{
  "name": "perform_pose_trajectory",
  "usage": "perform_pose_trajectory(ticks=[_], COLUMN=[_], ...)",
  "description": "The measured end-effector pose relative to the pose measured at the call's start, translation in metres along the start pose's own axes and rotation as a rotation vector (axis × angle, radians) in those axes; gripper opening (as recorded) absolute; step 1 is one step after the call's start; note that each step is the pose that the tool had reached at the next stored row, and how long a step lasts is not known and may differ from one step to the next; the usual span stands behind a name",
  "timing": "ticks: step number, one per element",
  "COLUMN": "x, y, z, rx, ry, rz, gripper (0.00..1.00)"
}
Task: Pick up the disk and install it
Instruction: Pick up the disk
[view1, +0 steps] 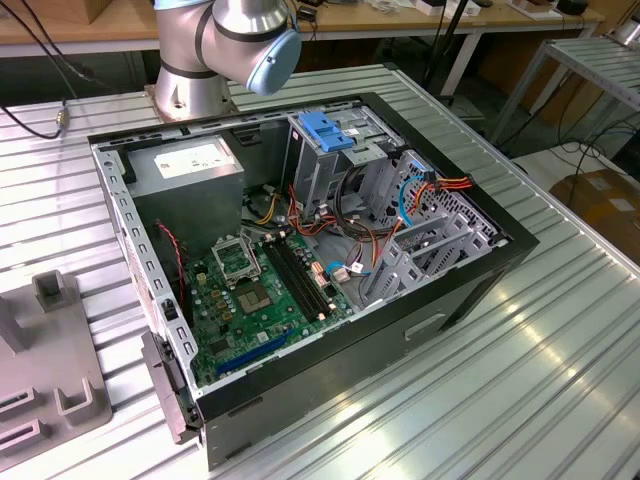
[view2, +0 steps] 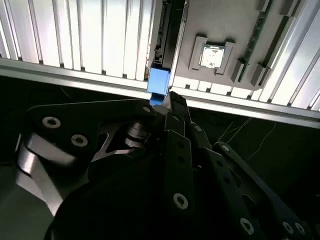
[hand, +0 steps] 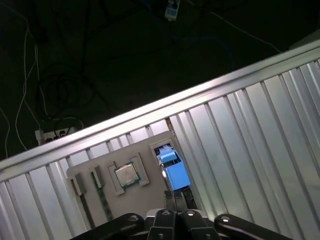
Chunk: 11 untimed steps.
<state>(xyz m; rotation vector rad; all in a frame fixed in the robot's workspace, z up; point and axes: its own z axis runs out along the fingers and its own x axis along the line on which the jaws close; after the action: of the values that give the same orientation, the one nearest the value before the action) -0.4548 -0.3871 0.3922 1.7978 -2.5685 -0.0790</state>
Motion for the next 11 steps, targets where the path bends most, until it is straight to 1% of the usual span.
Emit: perform_pose_trajectory(ticks=[1,3,6,8,9,11], x=[0.0000,0.0000,-0.0019,-0.0037,-0.0046,-0.0052], y=[0.0000,-0.0002,0.0001,0.0005,0.0007,0.0009], z=[0.0003,0.0020,0.0049,0.0072,0.0083,0.0103], rx=[-0.0004,-0.0009,0.0012,0.0026,0.0032,0.0034], ry=[0.0009,0.0051,0.0074,0.0085,0.0092,0.0112], rz=[-0.020,-0.075,-0.100,-0.113,-0.120,-0.144], gripper=[0.10,0.10,0.11,0.23,0.23,0.36])
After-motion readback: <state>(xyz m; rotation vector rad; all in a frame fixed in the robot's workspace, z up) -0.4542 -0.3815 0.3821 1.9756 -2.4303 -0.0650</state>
